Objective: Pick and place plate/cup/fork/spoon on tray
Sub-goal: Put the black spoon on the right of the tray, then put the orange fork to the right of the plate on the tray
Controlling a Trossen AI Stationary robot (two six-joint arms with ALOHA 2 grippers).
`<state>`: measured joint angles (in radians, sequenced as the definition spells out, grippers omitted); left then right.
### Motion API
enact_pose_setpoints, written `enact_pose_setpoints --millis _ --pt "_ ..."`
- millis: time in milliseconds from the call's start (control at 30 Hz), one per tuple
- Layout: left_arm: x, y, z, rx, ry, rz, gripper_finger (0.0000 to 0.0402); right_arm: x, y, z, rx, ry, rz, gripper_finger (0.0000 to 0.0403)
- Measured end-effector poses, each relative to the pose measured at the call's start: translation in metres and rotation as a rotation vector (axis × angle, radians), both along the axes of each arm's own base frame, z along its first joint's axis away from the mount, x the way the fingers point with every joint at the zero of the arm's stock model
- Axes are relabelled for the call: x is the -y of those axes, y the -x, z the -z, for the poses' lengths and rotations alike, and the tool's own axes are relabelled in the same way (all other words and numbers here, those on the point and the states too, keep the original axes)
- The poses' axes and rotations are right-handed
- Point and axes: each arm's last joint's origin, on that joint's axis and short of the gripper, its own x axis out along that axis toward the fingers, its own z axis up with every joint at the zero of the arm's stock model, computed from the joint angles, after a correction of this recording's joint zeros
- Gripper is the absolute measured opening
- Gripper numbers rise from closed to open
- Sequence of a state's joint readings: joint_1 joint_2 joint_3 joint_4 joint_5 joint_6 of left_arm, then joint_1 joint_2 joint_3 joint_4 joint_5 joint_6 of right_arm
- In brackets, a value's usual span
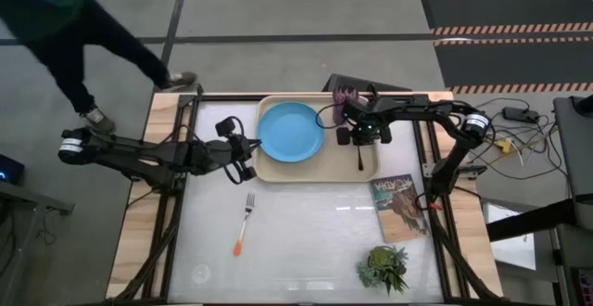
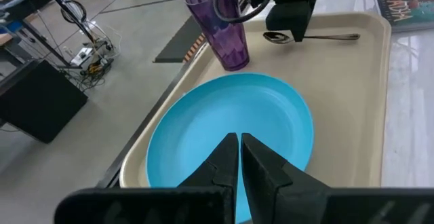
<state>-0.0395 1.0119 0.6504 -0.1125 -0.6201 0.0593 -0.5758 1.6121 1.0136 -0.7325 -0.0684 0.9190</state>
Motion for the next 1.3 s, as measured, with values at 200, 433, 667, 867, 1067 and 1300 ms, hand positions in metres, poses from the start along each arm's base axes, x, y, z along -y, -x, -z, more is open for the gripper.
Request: enact_pose_setpoints --millis 200,433,667,867,1067,1300 --pt "0.000 0.000 0.000 -0.002 -0.003 -0.004 0.0001 0.002 -0.002 -0.001 0.001 0.025 -0.020 0.0010" --pt "0.000 0.000 0.000 -0.002 -0.004 -0.006 0.0001 0.002 -0.002 0.000 -0.003 0.022 -0.015 0.0041" --pt "0.000 0.000 0.001 -0.003 -0.004 -0.006 0.0001 0.002 -0.002 -0.001 -0.003 0.022 -0.019 0.0086" --pt "0.000 0.000 0.001 -0.003 -0.004 -0.006 0.0001 0.000 0.000 -0.018 -0.001 0.017 -0.047 0.0111" --pt "0.000 0.000 0.001 -0.003 -0.004 -0.006 0.0001 -0.016 0.001 -0.048 0.015 0.041 -0.129 0.0119" --pt "0.000 0.000 0.001 -0.003 -0.004 -0.007 0.0001 -0.063 -0.002 -0.082 0.079 0.210 -0.281 0.0107"
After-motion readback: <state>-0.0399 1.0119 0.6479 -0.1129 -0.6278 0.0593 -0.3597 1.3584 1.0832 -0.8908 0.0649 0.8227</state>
